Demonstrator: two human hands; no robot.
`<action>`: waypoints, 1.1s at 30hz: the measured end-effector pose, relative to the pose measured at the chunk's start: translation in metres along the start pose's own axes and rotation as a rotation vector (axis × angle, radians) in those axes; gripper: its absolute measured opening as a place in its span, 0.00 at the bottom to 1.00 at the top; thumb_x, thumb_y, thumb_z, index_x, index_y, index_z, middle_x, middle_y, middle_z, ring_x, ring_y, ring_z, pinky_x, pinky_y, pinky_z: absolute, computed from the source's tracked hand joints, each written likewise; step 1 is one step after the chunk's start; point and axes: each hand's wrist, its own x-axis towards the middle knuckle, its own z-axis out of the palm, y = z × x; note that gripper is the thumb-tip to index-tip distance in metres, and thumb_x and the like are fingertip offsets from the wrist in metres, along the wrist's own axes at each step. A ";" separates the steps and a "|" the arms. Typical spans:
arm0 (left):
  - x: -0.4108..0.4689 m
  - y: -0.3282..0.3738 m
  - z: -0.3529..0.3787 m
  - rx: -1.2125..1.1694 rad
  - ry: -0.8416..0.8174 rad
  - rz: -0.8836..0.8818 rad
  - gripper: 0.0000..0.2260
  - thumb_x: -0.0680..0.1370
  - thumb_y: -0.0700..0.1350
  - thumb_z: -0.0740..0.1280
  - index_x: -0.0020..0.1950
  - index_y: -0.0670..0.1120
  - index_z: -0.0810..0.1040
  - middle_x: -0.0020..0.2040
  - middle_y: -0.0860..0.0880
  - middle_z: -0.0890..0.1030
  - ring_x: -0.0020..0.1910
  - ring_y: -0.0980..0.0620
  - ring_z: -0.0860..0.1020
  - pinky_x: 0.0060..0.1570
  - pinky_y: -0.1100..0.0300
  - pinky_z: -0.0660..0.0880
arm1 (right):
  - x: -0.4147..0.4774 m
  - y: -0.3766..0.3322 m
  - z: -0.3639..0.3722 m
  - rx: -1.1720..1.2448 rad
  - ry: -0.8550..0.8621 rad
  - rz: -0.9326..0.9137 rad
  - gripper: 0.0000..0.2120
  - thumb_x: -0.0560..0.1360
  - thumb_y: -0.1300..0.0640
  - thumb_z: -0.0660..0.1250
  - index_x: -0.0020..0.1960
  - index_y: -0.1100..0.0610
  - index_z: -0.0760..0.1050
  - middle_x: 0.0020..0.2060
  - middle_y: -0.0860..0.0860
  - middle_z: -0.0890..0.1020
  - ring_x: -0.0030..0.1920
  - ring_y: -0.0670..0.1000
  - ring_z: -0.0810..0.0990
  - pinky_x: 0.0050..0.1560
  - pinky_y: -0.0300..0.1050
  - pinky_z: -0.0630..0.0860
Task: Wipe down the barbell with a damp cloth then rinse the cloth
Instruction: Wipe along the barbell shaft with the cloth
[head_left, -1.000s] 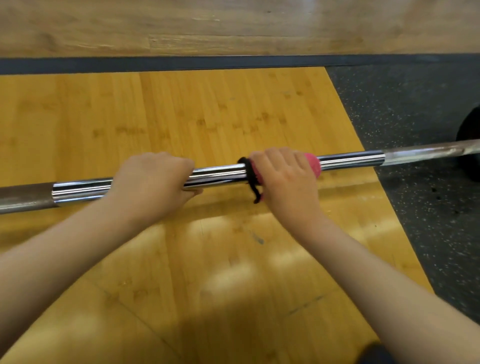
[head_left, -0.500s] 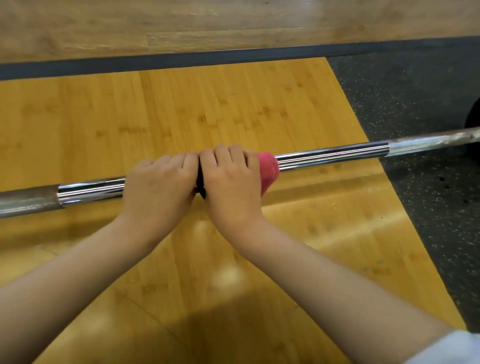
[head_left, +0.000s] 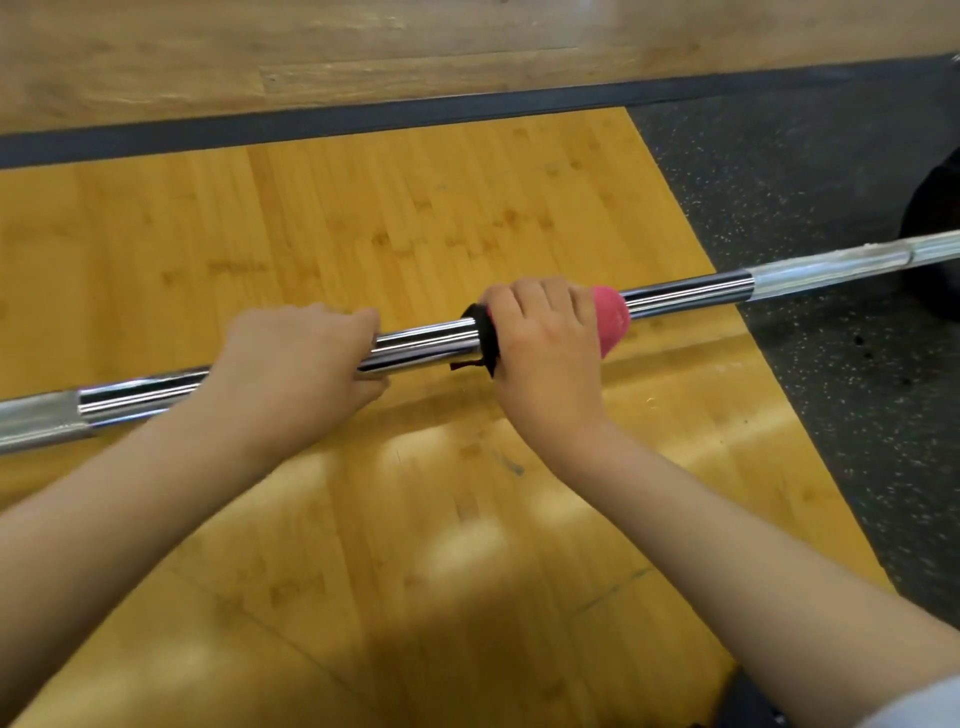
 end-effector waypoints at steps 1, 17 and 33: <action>-0.009 0.005 0.007 0.071 0.112 0.043 0.13 0.68 0.47 0.75 0.40 0.46 0.71 0.31 0.49 0.73 0.29 0.45 0.73 0.26 0.63 0.52 | 0.000 -0.009 0.000 -0.001 0.007 0.019 0.06 0.70 0.64 0.66 0.46 0.57 0.77 0.39 0.54 0.78 0.43 0.59 0.76 0.48 0.51 0.66; 0.032 -0.017 -0.016 -0.590 -0.688 -0.016 0.17 0.72 0.55 0.73 0.36 0.45 0.71 0.25 0.50 0.74 0.25 0.51 0.70 0.30 0.58 0.67 | -0.005 0.019 -0.009 -0.002 -0.055 -0.108 0.16 0.64 0.65 0.68 0.52 0.58 0.78 0.42 0.53 0.79 0.45 0.58 0.78 0.50 0.49 0.68; -0.003 0.006 0.026 0.019 0.261 0.035 0.15 0.61 0.36 0.77 0.33 0.43 0.69 0.22 0.44 0.71 0.19 0.43 0.71 0.27 0.68 0.50 | 0.002 -0.050 -0.001 0.047 0.002 -0.149 0.10 0.71 0.60 0.59 0.47 0.57 0.78 0.39 0.52 0.78 0.42 0.57 0.77 0.47 0.49 0.68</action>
